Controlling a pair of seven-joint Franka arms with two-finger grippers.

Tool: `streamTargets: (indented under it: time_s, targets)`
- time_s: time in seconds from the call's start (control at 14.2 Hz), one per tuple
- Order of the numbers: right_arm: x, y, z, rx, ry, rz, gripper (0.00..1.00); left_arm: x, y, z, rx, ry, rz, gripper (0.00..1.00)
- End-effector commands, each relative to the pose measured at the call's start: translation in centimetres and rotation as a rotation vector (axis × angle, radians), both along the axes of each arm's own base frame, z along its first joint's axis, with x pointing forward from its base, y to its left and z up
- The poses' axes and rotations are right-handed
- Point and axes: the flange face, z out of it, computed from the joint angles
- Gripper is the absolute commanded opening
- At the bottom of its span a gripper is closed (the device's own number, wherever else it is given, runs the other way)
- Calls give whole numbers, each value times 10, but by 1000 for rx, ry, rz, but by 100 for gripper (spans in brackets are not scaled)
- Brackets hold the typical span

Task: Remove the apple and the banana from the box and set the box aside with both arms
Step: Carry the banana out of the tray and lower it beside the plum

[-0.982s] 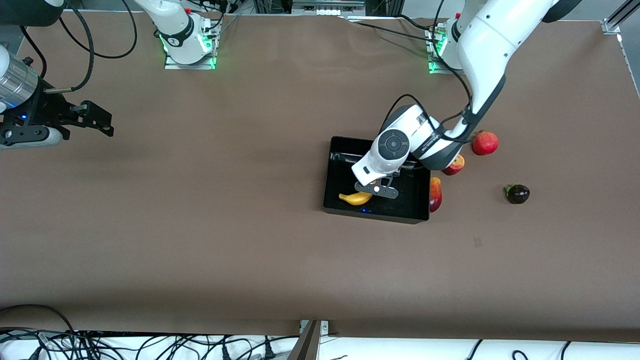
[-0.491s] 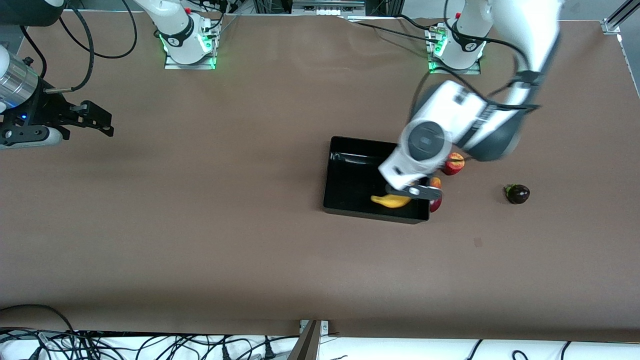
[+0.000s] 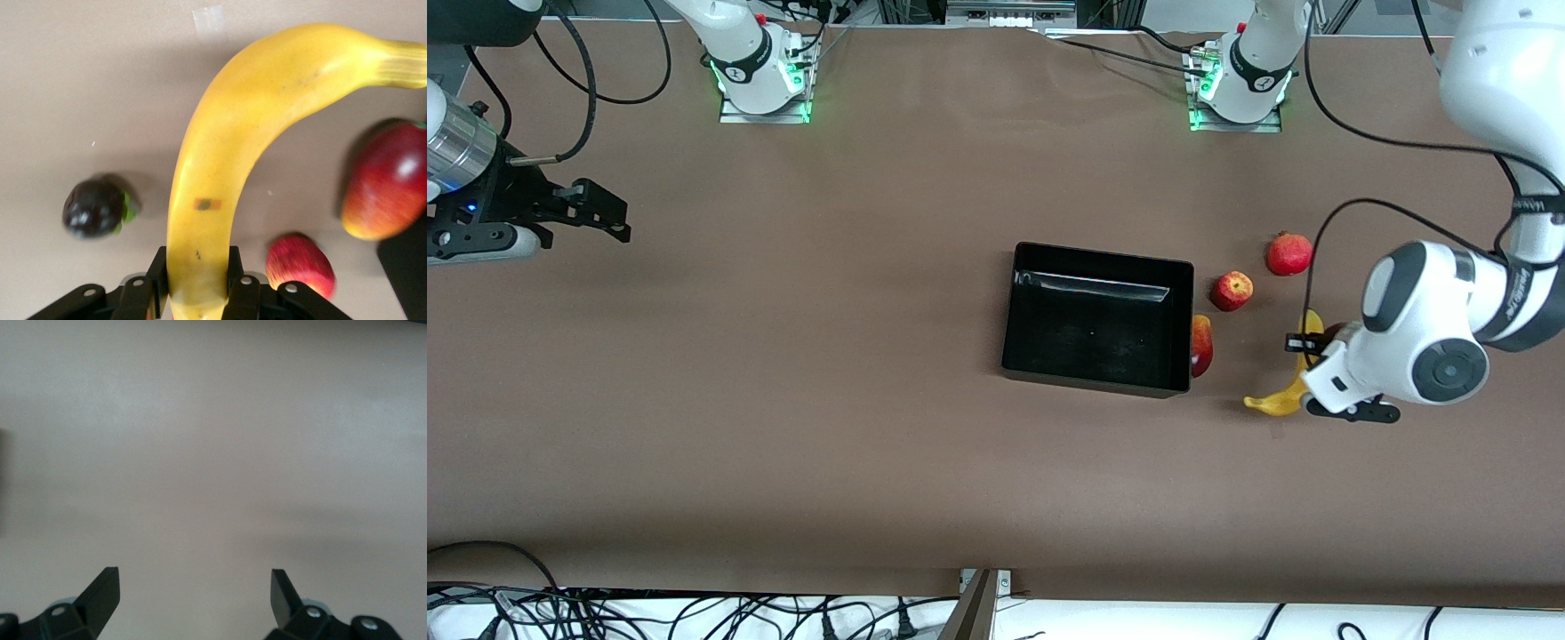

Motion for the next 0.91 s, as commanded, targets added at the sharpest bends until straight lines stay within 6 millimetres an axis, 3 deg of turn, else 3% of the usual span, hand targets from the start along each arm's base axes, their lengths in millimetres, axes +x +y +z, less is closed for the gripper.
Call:
streamTargets:
  time_s: [0.0, 0.35, 0.49, 0.56, 0.63, 0.84]
  targets:
    - [-1, 0, 5, 2, -9, 11, 100, -2, -2, -37, 6, -34, -64, 0]
    - [11, 10, -9, 7, -28, 30, 100, -8, 2, -62, 22, -40, -89, 1]
    - [13, 12, -14, 7, -17, 34, 100, -9, 3, -75, 24, -34, -87, 5]
    - [12, 15, -15, 6, -8, 43, 100, -7, 3, -75, 28, -36, -88, 36]
    - [10, 23, -14, 5, -6, 55, 100, -7, 3, -75, 32, -37, -80, 99]
    - [12, 33, -26, -2, 19, 79, 100, -5, 0, -56, 32, -45, -80, 100]
